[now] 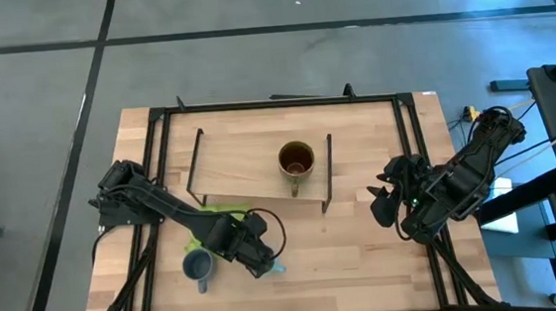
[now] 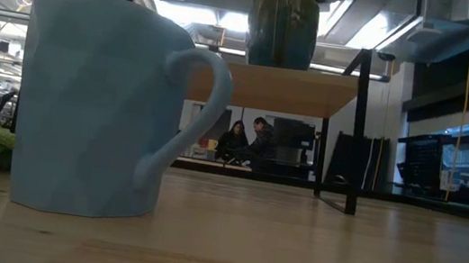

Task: Stack small to large cups/mugs on shelf
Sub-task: Put the blue mug on the shelf

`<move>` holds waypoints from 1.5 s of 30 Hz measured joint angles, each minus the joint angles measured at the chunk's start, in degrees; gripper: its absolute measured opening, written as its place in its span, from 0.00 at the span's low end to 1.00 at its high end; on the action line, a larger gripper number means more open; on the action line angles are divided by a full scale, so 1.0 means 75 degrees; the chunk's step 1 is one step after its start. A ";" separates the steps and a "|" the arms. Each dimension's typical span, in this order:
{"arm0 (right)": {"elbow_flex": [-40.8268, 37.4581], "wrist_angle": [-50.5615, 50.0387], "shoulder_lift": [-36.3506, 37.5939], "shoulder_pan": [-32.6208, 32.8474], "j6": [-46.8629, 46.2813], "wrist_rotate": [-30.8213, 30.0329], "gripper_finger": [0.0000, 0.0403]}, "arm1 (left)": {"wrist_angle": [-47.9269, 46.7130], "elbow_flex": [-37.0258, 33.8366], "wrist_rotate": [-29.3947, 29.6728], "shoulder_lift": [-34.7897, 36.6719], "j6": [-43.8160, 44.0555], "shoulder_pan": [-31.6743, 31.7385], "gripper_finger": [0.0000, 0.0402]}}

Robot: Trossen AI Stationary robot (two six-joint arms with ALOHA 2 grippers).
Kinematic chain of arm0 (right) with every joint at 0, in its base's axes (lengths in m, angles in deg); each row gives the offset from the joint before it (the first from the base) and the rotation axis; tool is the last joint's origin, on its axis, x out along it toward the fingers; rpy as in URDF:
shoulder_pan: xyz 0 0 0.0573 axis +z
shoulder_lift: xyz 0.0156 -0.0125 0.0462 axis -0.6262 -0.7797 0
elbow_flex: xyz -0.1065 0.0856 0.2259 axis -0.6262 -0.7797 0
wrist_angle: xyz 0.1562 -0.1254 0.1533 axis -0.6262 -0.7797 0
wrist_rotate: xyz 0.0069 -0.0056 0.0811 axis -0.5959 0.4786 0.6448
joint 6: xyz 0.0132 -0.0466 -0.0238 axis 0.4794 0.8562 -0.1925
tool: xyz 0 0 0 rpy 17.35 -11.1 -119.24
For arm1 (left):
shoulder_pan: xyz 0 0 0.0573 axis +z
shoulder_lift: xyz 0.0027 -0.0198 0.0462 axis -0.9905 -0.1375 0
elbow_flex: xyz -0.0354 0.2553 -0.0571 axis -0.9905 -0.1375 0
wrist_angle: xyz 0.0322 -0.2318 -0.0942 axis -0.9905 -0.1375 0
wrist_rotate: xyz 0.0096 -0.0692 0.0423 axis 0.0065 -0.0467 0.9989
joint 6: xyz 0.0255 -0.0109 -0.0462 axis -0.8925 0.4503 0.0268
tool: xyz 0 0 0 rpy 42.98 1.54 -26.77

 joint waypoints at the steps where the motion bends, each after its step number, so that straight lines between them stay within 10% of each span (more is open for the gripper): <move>1: 0.0000 0.0000 0.0000 0.0000 0.0001 0.0000 0.50 | -0.0045 -0.0059 -0.0129 0.0000 -0.0101 0.0020 0.31; 45: 0.0000 0.0000 0.0000 -0.0003 0.0207 -0.0202 0.50 | 0.1933 -0.1345 -0.1272 -0.0178 0.1671 0.0010 0.31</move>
